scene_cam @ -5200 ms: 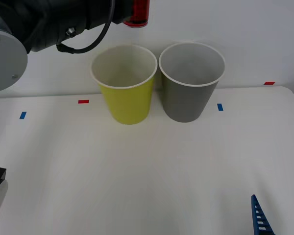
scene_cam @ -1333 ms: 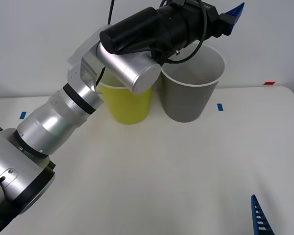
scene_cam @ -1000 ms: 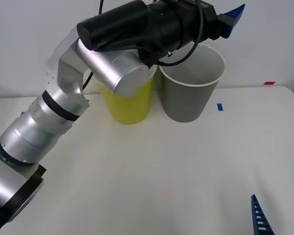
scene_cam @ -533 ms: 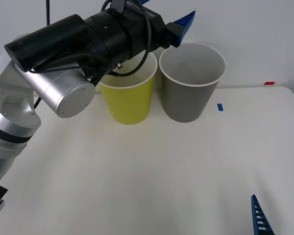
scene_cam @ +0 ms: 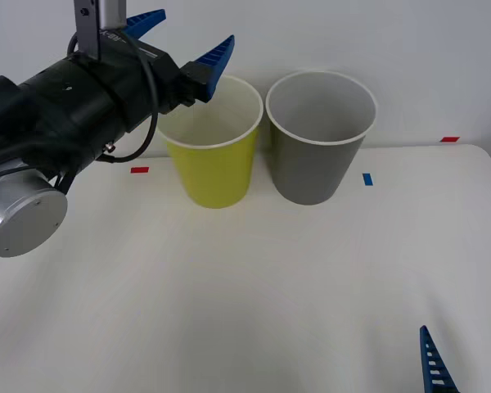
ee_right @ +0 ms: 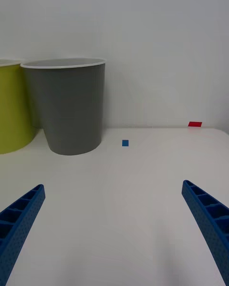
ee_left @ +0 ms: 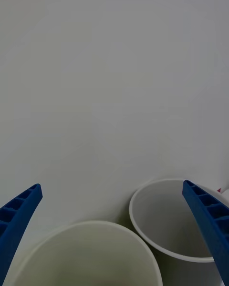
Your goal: Put cans in the gray bin and PET bottles in the light green bin.
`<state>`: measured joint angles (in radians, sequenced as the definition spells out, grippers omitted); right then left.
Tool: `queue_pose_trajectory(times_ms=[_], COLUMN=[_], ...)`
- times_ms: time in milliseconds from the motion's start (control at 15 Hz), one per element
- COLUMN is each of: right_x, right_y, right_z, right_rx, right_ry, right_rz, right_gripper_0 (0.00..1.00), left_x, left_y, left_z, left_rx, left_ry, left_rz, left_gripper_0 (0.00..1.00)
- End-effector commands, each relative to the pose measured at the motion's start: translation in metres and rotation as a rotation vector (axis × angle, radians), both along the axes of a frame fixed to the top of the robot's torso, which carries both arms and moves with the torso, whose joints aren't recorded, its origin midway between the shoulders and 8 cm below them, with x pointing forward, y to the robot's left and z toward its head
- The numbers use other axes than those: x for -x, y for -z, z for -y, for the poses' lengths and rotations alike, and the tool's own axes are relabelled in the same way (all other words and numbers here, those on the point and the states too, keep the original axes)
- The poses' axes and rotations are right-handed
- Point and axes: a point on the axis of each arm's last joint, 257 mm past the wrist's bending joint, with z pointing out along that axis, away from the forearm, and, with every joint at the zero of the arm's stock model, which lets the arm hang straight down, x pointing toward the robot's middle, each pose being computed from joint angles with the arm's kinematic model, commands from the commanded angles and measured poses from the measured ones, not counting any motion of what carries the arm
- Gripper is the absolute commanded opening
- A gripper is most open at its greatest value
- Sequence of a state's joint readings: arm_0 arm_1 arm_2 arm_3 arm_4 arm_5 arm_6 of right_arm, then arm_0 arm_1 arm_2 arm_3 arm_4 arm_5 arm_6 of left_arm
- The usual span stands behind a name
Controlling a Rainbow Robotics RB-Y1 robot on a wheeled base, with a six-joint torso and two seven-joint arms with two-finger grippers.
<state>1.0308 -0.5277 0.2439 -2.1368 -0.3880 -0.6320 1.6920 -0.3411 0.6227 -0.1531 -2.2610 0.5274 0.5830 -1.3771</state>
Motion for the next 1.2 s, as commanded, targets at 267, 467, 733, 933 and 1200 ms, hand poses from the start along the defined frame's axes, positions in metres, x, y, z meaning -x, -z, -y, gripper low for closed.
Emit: queue_pose_trajectory(times_ms=[267, 467, 733, 933, 1200], right_x=[0.000, 0.000, 0.000, 0.000, 0.000], right_y=[0.000, 0.000, 0.000, 0.000, 0.000], right_z=[0.000, 0.000, 0.000, 0.000, 0.000], right_rx=[0.000, 0.000, 0.000, 0.000, 0.000], right_ry=[0.000, 0.000, 0.000, 0.000, 0.000], right_rz=[0.000, 0.000, 0.000, 0.000, 0.000], right_gripper_0=[1.00, 1.00, 1.00, 1.00, 1.00], left_x=[0.029, 0.046, 0.072, 0.092, 0.123], left_y=[0.026, 0.045, 0.080, 0.103, 0.140], left_z=[-0.080, -0.115, -0.142, -0.157, -0.171], left_rx=[0.079, 0.096, 0.127, 0.165, 0.198], left_ry=[-0.130, -0.188, -0.234, -0.268, -0.316], left_rz=[0.056, 0.093, 0.077, 0.054, 0.001], left_gripper_0=[1.00, 1.00, 1.00, 1.00, 1.00])
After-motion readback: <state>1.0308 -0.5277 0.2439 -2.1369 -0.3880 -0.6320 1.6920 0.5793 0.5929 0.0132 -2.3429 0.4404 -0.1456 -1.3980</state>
